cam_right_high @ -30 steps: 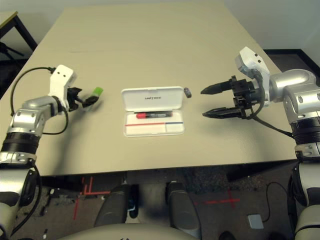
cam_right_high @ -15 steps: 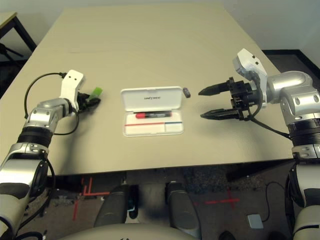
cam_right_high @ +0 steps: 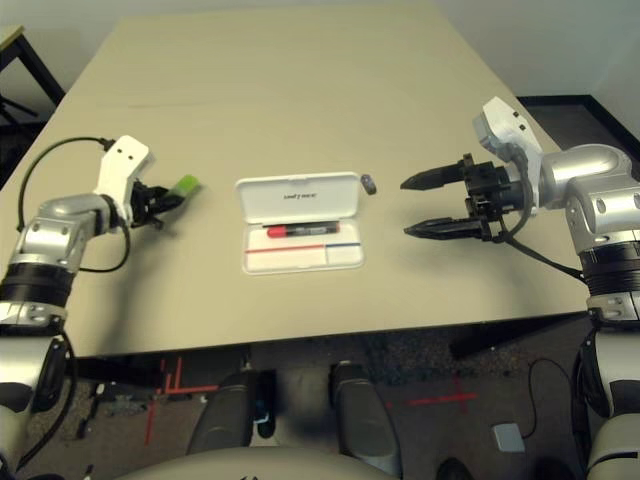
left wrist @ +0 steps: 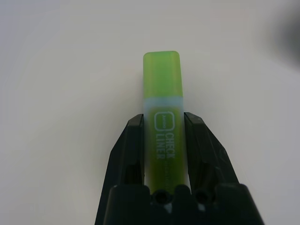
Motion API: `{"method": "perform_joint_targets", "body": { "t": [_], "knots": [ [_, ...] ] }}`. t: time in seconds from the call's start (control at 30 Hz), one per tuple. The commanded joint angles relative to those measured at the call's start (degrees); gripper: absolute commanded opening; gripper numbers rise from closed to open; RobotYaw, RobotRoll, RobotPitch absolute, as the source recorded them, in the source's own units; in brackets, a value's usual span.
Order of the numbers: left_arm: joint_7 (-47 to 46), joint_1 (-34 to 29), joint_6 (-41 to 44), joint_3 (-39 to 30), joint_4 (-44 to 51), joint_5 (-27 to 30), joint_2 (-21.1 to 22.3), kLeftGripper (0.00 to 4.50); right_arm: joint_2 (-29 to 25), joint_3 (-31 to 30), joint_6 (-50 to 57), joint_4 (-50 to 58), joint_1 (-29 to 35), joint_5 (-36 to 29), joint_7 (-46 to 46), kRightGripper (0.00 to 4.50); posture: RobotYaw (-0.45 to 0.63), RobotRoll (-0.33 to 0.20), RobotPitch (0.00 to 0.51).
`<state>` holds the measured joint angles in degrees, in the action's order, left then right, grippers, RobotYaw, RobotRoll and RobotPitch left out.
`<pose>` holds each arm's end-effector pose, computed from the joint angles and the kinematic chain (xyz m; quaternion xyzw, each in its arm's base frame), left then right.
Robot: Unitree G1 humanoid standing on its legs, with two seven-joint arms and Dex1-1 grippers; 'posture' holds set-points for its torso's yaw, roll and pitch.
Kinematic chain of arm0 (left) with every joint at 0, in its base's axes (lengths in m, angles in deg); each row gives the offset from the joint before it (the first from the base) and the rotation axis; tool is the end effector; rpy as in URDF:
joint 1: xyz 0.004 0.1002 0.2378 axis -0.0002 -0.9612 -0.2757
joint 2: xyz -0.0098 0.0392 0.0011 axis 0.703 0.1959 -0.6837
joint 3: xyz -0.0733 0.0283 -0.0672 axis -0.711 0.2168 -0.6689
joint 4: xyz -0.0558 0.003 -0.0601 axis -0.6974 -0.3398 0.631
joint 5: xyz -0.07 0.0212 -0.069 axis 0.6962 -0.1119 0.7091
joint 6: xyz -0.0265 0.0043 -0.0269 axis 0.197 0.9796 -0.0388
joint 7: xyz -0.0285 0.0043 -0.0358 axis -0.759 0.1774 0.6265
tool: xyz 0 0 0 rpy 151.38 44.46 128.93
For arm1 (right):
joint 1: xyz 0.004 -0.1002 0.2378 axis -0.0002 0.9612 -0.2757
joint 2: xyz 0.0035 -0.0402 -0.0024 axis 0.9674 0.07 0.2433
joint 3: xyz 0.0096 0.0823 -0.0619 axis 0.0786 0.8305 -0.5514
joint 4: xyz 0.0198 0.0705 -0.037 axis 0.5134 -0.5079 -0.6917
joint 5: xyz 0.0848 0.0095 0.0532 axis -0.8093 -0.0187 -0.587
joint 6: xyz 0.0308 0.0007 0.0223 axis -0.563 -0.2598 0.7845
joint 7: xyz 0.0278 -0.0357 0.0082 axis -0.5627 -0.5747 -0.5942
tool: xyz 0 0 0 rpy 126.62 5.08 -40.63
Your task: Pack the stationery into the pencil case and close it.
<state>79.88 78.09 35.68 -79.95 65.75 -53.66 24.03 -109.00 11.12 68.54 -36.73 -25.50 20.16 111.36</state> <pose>0.2901 0.2823 0.1645 0.1852 0.2087 -0.2943 0.9140 0.2930 -0.3026 0.2229 -0.1780 0.1184 0.6343 0.7429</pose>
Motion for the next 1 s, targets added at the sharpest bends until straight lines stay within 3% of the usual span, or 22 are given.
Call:
{"method": "perform_joint_targets", "body": {
  "t": [0.03, 0.33, 0.6, 0.8, 1.0],
  "knots": [
    [9.2, -3.47, -0.55, 1.51, 8.53, 3.78, 3.29, 1.12, 0.04, 1.04, -1.27, -1.53, 0.38, 0.12, 0.2, 4.5, 0.02, 0.0, 0.109],
    [19.93, -7.86, 0.38, 3.48, 21.6, 7.78, 9.39, 1.12, -0.16, 0.84, -2.17, -2.78, 0.52, 0.03, 0.2, 4.5, 0.02, 0.0, 0.1],
    [24.26, -8.56, 0.76, 6.57, 28.07, 8.96, 11.14, 1.12, -0.37, 1.19, -1.99, -2.3, 1.06, -0.36, 0.2, 4.5, 0.01, 0.0, 0.093],
    [24.95, -7.82, -0.78, 8.94, 28.38, 8.28, 10.38, 1.12, -0.59, 1.55, -1.67, -1.83, 1.63, -0.72, 0.2, 4.5, 0.01, 0.0, 0.095],
    [24.38, -5.09, -3.38, 12.96, 25.89, 6.34, 6.65, 1.12, -0.55, 1.81, -1.24, -1.09, 2.19, -0.91, 0.2, 4.5, 0.0, 0.0, 0.098]
  ]
}}
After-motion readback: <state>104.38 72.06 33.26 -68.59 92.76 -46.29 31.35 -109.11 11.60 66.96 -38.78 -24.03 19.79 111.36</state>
